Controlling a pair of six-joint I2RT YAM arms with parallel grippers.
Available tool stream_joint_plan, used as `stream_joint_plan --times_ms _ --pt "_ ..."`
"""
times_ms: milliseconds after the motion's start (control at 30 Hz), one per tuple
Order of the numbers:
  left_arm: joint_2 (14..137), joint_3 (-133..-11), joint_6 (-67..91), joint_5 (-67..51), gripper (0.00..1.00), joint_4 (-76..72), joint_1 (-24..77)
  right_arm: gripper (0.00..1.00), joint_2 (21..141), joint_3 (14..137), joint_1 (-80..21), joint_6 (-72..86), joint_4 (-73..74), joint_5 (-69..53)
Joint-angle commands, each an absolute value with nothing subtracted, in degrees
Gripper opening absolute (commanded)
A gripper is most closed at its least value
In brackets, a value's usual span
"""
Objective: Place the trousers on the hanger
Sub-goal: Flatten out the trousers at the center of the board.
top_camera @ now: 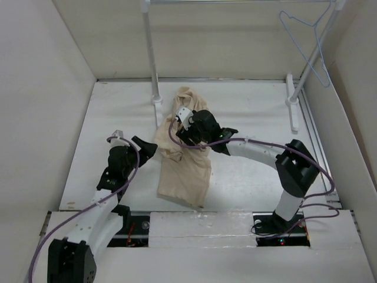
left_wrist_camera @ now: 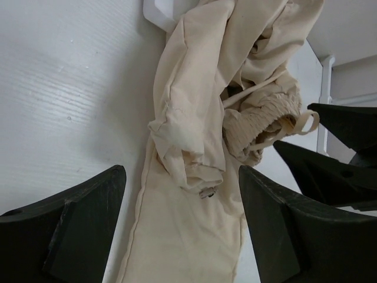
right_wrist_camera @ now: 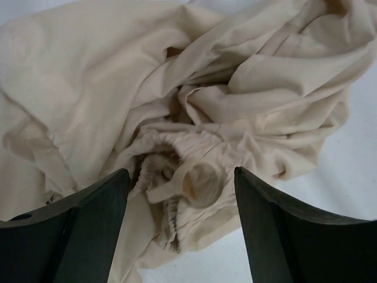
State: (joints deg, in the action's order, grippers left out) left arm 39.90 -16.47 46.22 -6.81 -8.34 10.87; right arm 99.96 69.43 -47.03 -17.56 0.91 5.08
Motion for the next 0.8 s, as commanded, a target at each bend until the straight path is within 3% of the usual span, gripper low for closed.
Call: stream_joint_plan --times_ms 0,67,300,333,367,433,533,633,767 --pt "47.8 -15.8 46.8 -9.6 0.74 -20.5 10.9 0.77 101.3 74.2 -46.7 -18.5 -0.3 9.8" --pt "52.5 -16.4 47.5 -9.7 0.74 -25.4 10.9 0.71 103.4 74.6 -46.1 -18.2 1.5 9.5" --pt "72.9 -22.1 47.5 -9.3 0.72 -36.3 10.9 0.70 107.0 74.6 -43.4 -17.5 -1.8 10.3" --pt "74.3 -22.5 48.1 -9.8 0.71 -37.5 10.9 0.41 107.9 75.8 -42.9 -17.7 -0.7 9.2" --pt "75.6 -23.0 48.7 -10.1 0.69 -40.7 11.4 0.22 109.1 77.7 -42.3 -17.5 1.6 8.3" --pt "78.5 -23.1 50.2 -10.7 0.65 -44.3 12.1 0.00 107.6 76.6 -42.3 -17.5 0.5 7.0" --pt "82.2 -25.7 51.5 -11.7 0.50 -49.6 12.7 0.00 99.5 72.5 -42.9 -18.0 -4.6 9.0" --pt "85.7 -27.7 52.2 -13.5 0.00 -52.9 12.7 0.00 90.6 72.6 -42.9 -19.6 -2.6 10.5" --pt "81.7 -32.3 52.8 -14.3 0.00 -50.2 12.0 0.00 81.1 77.2 -42.9 -22.5 2.3 10.8"
